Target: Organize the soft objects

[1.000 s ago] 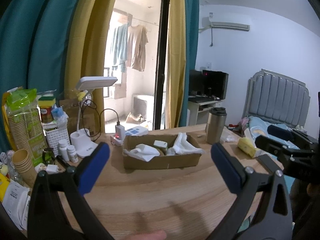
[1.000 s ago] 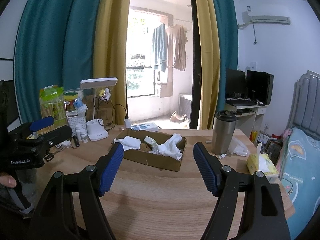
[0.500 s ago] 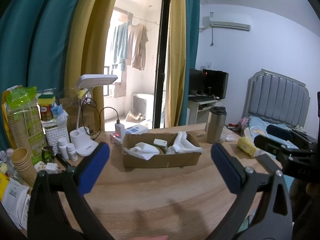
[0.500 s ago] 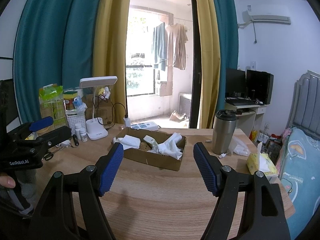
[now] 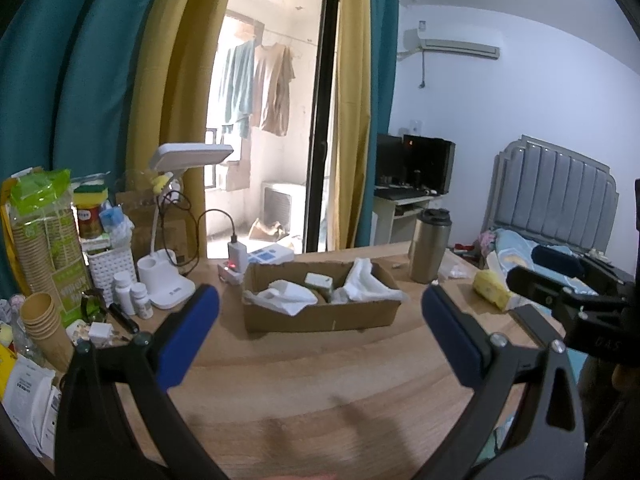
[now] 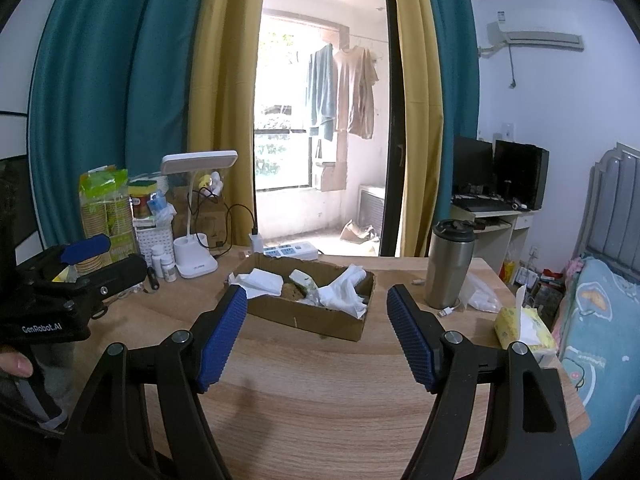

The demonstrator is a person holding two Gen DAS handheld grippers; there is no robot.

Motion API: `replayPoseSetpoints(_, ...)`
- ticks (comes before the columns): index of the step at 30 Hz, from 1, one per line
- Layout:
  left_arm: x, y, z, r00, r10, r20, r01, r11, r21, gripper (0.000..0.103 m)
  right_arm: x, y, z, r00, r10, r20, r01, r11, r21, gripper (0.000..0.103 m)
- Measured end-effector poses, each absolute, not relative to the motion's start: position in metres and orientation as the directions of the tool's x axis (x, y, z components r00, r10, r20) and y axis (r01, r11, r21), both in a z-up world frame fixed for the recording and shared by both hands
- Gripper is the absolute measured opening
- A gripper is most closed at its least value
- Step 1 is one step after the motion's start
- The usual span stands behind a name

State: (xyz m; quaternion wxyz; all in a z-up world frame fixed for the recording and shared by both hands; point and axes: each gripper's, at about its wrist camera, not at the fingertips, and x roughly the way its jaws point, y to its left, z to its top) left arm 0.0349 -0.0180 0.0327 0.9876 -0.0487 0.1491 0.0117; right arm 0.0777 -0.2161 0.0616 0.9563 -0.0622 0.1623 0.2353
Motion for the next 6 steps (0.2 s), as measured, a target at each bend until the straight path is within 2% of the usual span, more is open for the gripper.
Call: replayPoseSetpoints(6, 0.0319, -0.019, 0.0322, 0.956, -0.044, -0.291, 0.017, 0.996, -0.093, 0.102, 0.0786, -0.2149, 0.061, 0.833, 0.436, -0.341, -0.476, 0.879, -0.04, 0.076)
